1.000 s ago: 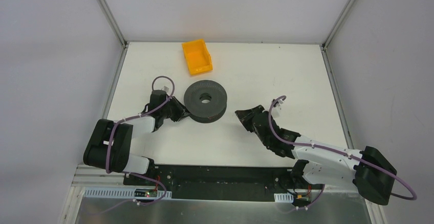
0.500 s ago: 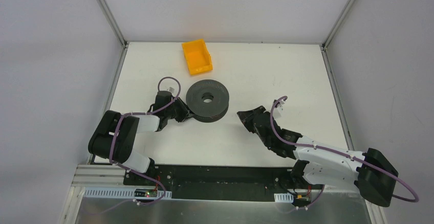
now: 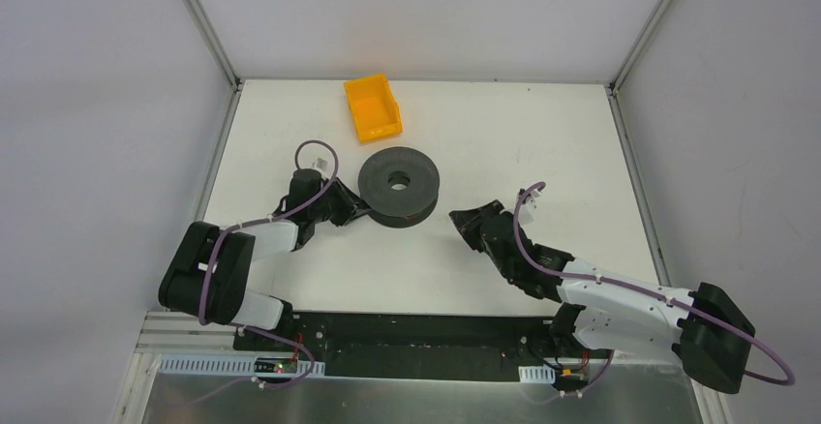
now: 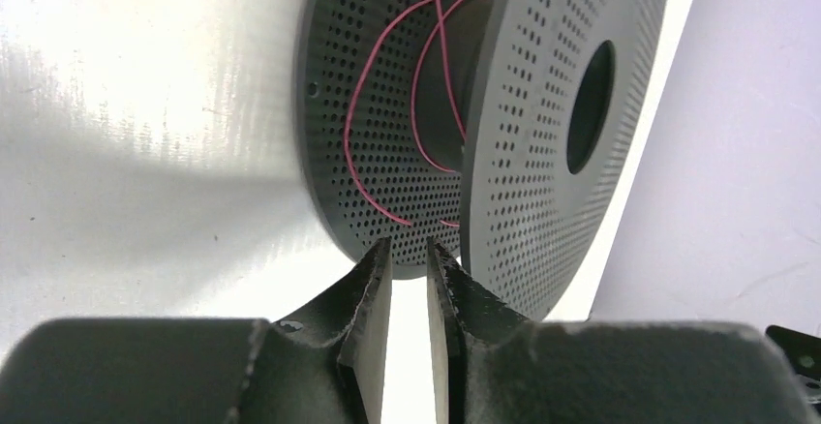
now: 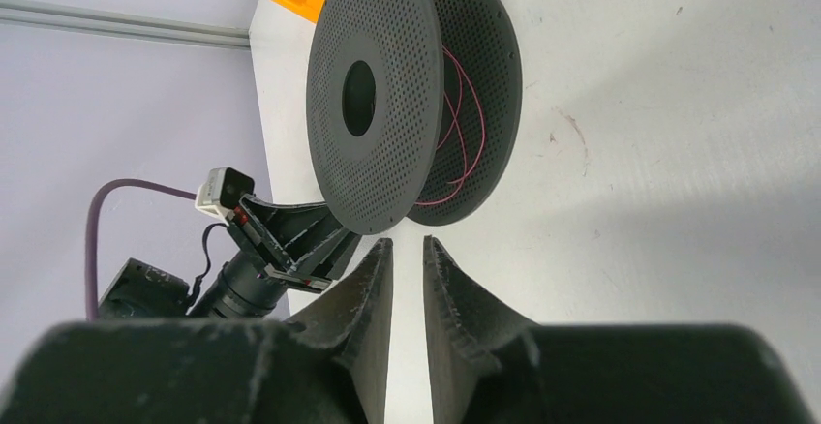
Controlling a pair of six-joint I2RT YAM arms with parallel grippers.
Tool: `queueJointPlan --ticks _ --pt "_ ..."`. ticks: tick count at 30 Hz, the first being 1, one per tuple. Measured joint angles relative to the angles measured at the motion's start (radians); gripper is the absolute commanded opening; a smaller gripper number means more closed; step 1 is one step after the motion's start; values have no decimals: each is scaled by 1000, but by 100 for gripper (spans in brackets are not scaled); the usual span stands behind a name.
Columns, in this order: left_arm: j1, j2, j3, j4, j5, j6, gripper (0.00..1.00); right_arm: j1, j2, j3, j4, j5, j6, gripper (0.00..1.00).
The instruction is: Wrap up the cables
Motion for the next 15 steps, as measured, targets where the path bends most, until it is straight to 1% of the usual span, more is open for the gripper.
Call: queueJointPlan --ticks 15 --pt "0 -117 -32 -54 -48 4 22 17 -2 1 -16 0 -3 23"
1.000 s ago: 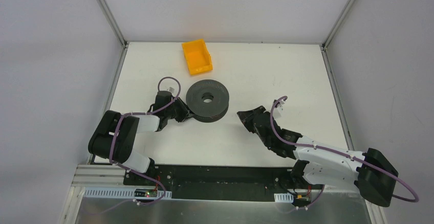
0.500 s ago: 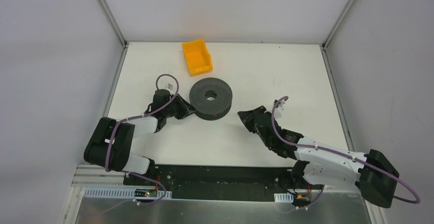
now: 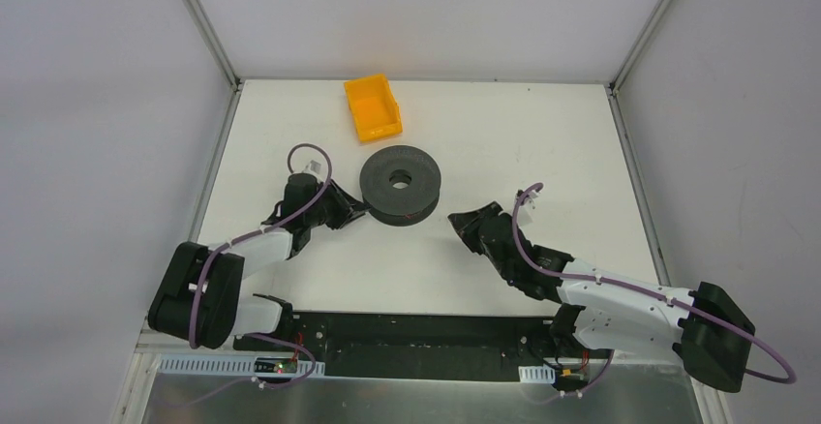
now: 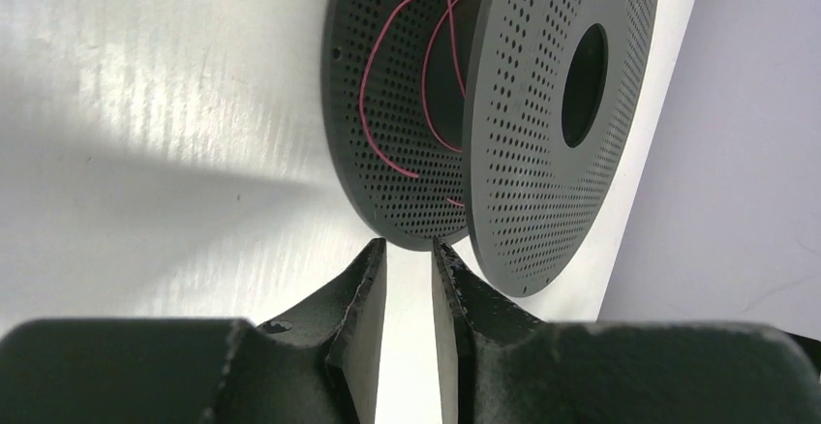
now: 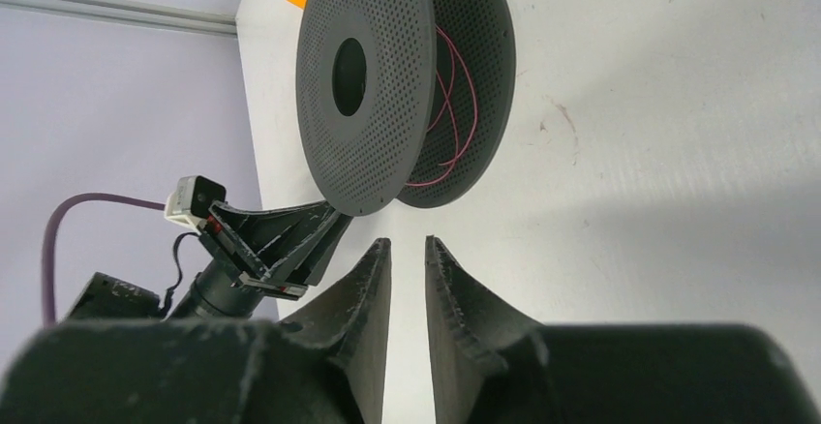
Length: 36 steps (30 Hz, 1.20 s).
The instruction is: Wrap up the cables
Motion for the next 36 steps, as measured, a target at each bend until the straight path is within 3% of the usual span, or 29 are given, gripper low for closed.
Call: queueJointPlan --ticks 7,11,16,17,18,19,20,28,36 --pt "0 -166 -13 -155 -80 34 24 0 -2 34 -82 -1 -84 32" --pt "0 -317 41 -359 -156 150 30 0 -34 103 -198 3 -197 52" --pt "0 -435 216 -547 -190 352 53 0 -113 227 -341 18 -376 87" --pt "0 -451 241 -568 -190 380 60 0 -125 245 -363 19 -403 94" --pt "0 -469 267 -590 -189 415 74 0 -140 265 -393 19 -444 99" --pt "0 -488 287 -611 -188 448 94 0 -150 278 -415 20 -465 99" --pt "0 -506 299 -628 -185 476 98 0 -161 295 -451 26 -492 99" --pt "0 -565 313 -731 -32 651 99 1 -210 333 -628 82 -526 99" --pt "0 -571 314 -749 49 743 99 1 -247 333 -655 144 -534 99"
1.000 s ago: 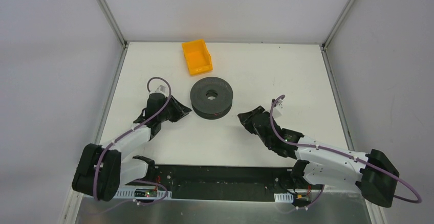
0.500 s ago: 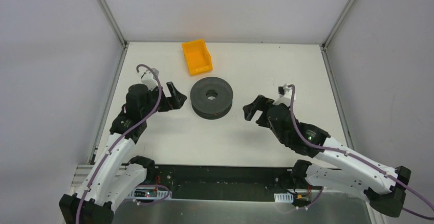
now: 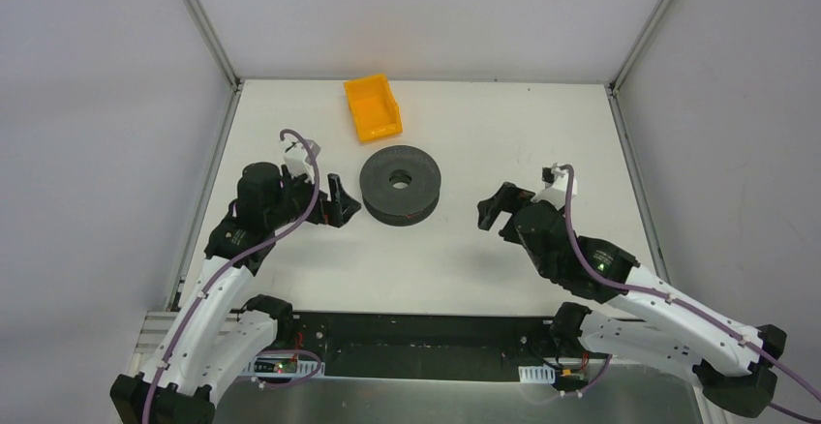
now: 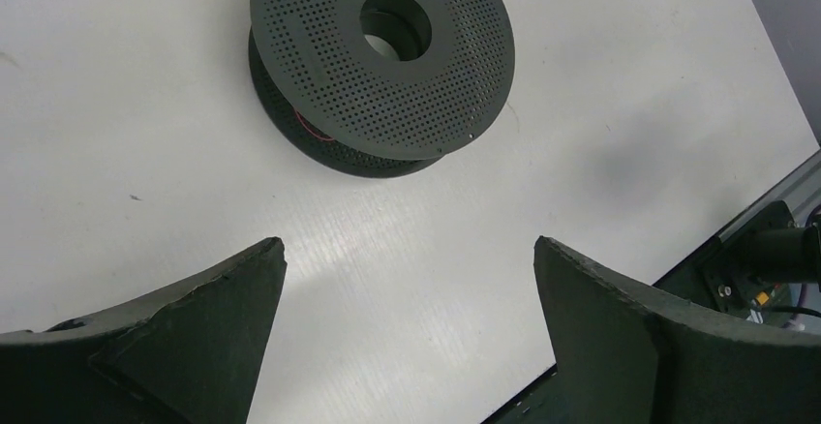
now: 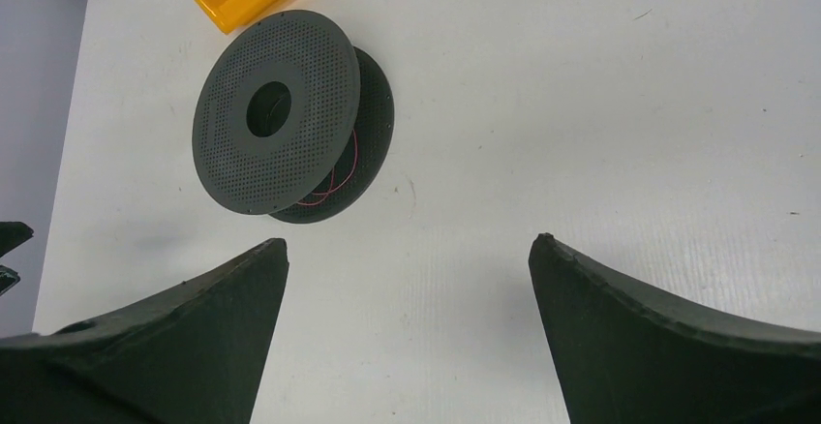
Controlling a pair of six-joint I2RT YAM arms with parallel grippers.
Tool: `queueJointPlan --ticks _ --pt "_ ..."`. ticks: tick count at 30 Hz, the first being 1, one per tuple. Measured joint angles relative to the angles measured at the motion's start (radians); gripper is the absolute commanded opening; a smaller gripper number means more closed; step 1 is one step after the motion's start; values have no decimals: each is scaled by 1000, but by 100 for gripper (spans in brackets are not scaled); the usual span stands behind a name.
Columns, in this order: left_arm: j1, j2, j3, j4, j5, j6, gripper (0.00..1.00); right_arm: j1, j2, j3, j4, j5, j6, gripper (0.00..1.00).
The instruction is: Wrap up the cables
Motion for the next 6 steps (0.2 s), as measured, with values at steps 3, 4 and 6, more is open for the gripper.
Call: queueJointPlan --ticks 3,4,6 --pt "0 -11 0 -5 3 16 99 0 0 3 -11 9 -2 99" --pt "0 -16 0 -5 3 18 99 0 -2 4 -12 10 -2 99" --pt "0 -27 0 -5 2 23 99 0 -9 4 -13 14 -2 99"
